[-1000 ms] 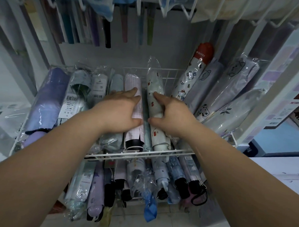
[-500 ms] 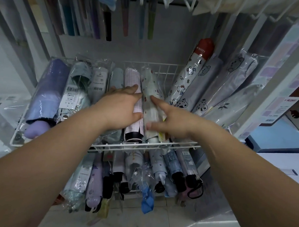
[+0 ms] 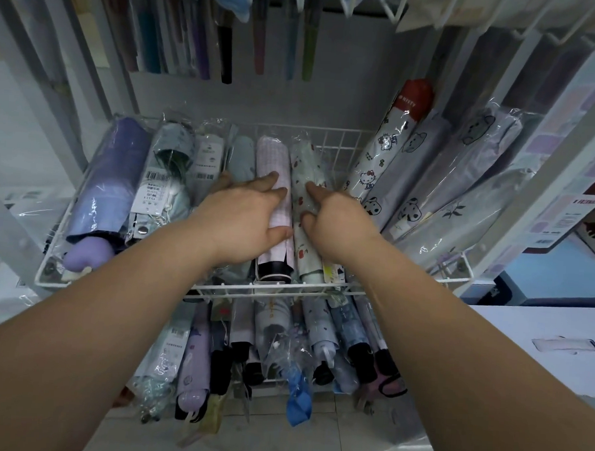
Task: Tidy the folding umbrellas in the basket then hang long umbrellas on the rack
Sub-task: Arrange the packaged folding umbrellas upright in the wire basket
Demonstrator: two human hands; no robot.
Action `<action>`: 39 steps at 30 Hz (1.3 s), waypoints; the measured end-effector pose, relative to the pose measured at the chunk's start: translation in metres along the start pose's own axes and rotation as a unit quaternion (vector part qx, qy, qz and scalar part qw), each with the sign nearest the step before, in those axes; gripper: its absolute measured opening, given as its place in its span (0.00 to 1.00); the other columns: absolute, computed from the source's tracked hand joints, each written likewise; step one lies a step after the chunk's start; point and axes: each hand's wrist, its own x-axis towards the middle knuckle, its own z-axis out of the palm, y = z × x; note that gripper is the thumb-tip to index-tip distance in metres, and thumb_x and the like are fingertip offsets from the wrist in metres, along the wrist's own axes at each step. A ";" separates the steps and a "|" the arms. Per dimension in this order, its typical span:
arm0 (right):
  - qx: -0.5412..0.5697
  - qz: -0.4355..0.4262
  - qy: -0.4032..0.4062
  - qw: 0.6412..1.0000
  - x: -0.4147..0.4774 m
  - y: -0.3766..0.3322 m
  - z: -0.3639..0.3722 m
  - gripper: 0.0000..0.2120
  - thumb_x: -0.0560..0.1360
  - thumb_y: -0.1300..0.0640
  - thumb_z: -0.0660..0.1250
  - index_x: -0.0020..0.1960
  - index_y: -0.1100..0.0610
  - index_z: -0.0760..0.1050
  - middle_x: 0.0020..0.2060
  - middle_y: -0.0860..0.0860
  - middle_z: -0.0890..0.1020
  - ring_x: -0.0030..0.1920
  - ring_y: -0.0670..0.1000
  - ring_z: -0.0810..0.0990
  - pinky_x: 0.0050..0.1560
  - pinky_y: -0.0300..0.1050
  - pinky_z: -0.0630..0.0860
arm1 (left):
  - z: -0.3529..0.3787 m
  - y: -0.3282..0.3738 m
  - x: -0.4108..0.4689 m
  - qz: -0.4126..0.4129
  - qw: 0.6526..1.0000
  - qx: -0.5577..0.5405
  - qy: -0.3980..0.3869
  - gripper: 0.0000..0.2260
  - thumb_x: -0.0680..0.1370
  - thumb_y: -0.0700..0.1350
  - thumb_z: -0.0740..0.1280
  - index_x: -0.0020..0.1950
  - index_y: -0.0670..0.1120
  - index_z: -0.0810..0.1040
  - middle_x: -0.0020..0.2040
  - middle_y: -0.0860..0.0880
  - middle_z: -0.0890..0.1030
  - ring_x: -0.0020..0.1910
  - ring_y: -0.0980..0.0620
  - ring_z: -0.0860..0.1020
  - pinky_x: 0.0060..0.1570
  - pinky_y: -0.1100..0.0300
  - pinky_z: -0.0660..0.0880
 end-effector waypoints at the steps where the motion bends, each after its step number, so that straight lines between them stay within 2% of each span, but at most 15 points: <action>1: 0.001 0.004 0.002 1.000 -0.001 0.000 0.001 0.28 0.81 0.50 0.61 0.79 0.48 0.59 0.71 0.60 0.71 0.68 0.60 0.73 0.64 0.49 0.72 | -0.001 -0.001 0.000 0.003 1.000 0.000 -0.004 0.34 0.80 0.63 0.59 0.82 0.51 0.55 0.83 0.50 0.49 0.80 0.49 0.56 0.79 0.43 0.48; 4: -0.005 0.010 -0.005 1.000 -0.003 -0.001 0.002 0.28 0.81 0.49 0.59 0.79 0.46 0.58 0.71 0.61 0.69 0.67 0.61 0.73 0.63 0.50 0.73 | -0.004 -0.001 0.000 0.014 1.000 0.008 -0.012 0.34 0.80 0.64 0.60 0.82 0.51 0.56 0.83 0.50 0.50 0.80 0.48 0.58 0.79 0.44 0.48; 9: 0.007 0.012 -0.005 1.000 -0.014 0.003 -0.006 0.27 0.81 0.43 0.58 0.78 0.41 0.58 0.71 0.59 0.70 0.66 0.62 0.74 0.64 0.53 0.73 | -0.007 0.004 0.002 0.016 1.000 0.012 0.002 0.33 0.79 0.63 0.62 0.80 0.50 0.60 0.82 0.48 0.55 0.78 0.47 0.62 0.77 0.46 0.55; 11: 0.018 0.013 0.052 0.998 -0.027 0.009 -0.014 0.25 0.80 0.42 0.59 0.76 0.42 0.61 0.66 0.57 0.74 0.62 0.62 0.76 0.60 0.54 0.75 | -0.006 0.013 0.001 0.023 0.998 -0.029 0.050 0.31 0.79 0.61 0.63 0.78 0.50 0.64 0.80 0.47 0.63 0.76 0.47 0.66 0.75 0.48 0.60; 13: 0.016 0.012 0.145 0.989 -0.043 0.019 -0.025 0.22 0.80 0.45 0.61 0.73 0.46 0.68 0.59 0.56 0.77 0.57 0.61 0.78 0.52 0.52 0.76 | -0.008 0.029 0.000 0.044 0.990 -0.091 0.099 0.29 0.79 0.58 0.65 0.77 0.49 0.67 0.77 0.47 0.68 0.74 0.47 0.67 0.73 0.52 0.64; 16: -0.007 0.012 0.286 0.958 -0.065 0.041 -0.044 0.17 0.77 0.49 0.67 0.64 0.53 0.77 0.51 0.54 0.79 0.52 0.59 0.79 0.45 0.48 0.75 | -0.012 0.060 0.004 0.076 0.979 -0.147 0.118 0.29 0.79 0.56 0.66 0.78 0.49 0.65 0.76 0.49 0.68 0.74 0.47 0.67 0.72 0.53 0.65; 19: 0.001 0.046 0.345 0.938 -0.086 0.064 -0.057 0.15 0.76 0.51 0.69 0.61 0.53 0.79 0.50 0.52 0.78 0.47 0.57 0.80 0.41 0.47 0.74 | -0.013 0.087 0.014 0.099 0.971 -0.185 0.111 0.29 0.79 0.55 0.67 0.79 0.52 0.64 0.76 0.49 0.68 0.74 0.48 0.67 0.73 0.53 0.65; 22: -0.003 0.075 0.343 0.937 -0.102 0.082 -0.057 0.14 0.76 0.50 0.70 0.60 0.53 0.79 0.50 0.53 0.78 0.43 0.57 0.80 0.38 0.44 0.69 | -0.008 0.110 0.023 0.108 0.967 -0.215 0.084 0.28 0.79 0.53 0.68 0.78 0.53 0.65 0.75 0.49 0.68 0.74 0.49 0.67 0.71 0.60 0.62; 25: -0.008 0.110 0.310 0.944 -0.112 0.094 -0.058 0.15 0.76 0.49 0.68 0.61 0.52 0.78 0.46 0.52 0.80 0.44 0.58 0.80 0.39 0.45 0.65 | -0.001 0.130 0.033 0.112 0.959 -0.248 0.079 0.25 0.77 0.52 0.72 0.74 0.55 0.71 0.67 0.49 0.75 0.64 0.49 0.75 0.67 0.56 0.70; 28: -0.021 0.134 0.269 0.953 -0.120 0.096 -0.062 0.18 0.77 0.48 0.66 0.66 0.48 0.74 0.45 0.51 0.84 0.48 0.59 0.81 0.42 0.47 0.70 | 0.006 0.144 0.042 0.111 0.955 -0.268 0.056 0.22 0.76 0.53 0.73 0.70 0.58 0.75 0.57 0.51 0.78 0.54 0.51 0.77 0.57 0.57 0.74; 31: -0.009 0.160 0.216 0.963 -0.126 0.092 -0.064 0.25 0.78 0.48 0.63 0.74 0.43 0.65 0.49 0.52 0.85 0.52 0.61 0.80 0.46 0.51 0.75 | 0.011 0.154 0.048 0.113 0.952 -0.281 0.050 0.22 0.76 0.52 0.73 0.69 0.59 0.75 0.51 0.53 0.77 0.47 0.53 0.77 0.50 0.63 0.71; 35: 0.068 0.156 0.203 0.964 -0.127 0.092 -0.058 0.31 0.81 0.51 0.61 0.80 0.43 0.52 0.48 0.54 0.83 0.51 0.61 0.80 0.47 0.53 0.76 | 0.020 0.152 0.057 0.101 0.948 -0.296 0.051 0.25 0.75 0.53 0.74 0.70 0.64 0.71 0.46 0.53 0.79 0.43 0.54 0.77 0.48 0.59 0.75; 37: 0.137 0.138 0.218 0.956 -0.131 0.093 -0.048 0.32 0.81 0.54 0.61 0.81 0.43 0.51 0.48 0.53 0.82 0.50 0.58 0.80 0.46 0.51 0.76 | 0.025 0.148 0.059 0.103 0.936 -0.332 0.052 0.27 0.74 0.51 0.75 0.70 0.65 0.70 0.46 0.56 0.78 0.41 0.56 0.78 0.48 0.59 0.76; 39: 0.206 0.122 0.232 0.943 -0.134 0.096 -0.041 0.31 0.82 0.55 0.61 0.80 0.41 0.53 0.52 0.54 0.83 0.53 0.56 0.80 0.48 0.49 0.75 | 0.030 0.146 0.060 0.106 0.925 -0.362 0.051 0.30 0.73 0.49 0.76 0.71 0.66 0.69 0.47 0.59 0.76 0.40 0.61 0.76 0.48 0.62 0.74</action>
